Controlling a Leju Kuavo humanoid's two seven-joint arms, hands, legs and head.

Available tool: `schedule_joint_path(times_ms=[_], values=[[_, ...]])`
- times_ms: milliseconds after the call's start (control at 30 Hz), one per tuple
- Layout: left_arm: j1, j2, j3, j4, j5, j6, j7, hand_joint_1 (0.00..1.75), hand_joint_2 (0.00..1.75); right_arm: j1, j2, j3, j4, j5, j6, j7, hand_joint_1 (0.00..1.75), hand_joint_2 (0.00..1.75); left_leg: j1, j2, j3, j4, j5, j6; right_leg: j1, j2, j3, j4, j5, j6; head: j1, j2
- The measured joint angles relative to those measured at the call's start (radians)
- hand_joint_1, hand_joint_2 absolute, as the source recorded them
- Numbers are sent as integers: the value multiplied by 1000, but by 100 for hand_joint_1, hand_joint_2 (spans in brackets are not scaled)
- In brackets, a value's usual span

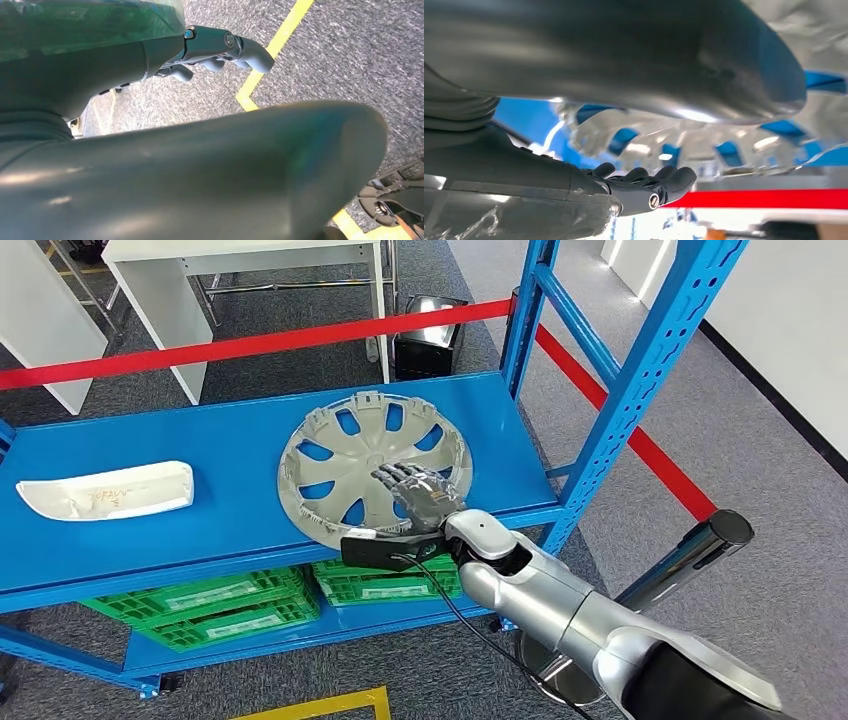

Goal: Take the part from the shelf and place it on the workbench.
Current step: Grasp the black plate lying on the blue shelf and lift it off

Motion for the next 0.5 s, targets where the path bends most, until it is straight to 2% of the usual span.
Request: schedule_joint_path(times_ms=[67, 500], values=[[0, -1, -2, 0, -1, 0, 0, 0, 0, 0, 12, 1, 14, -20, 7, -20, 0, 175, 0, 0, 0, 0, 0, 0, 0, 0, 0, 0, 0, 0, 0, 0], [8, -6, -5, 0, 6, -5, -1, 0, 0, 4, 53, 27, 115, -57, 16, -23, 0, 175, 0, 0, 0, -1, 0, 0, 0, 0, 0, 0, -1, -1, 0, 0]])
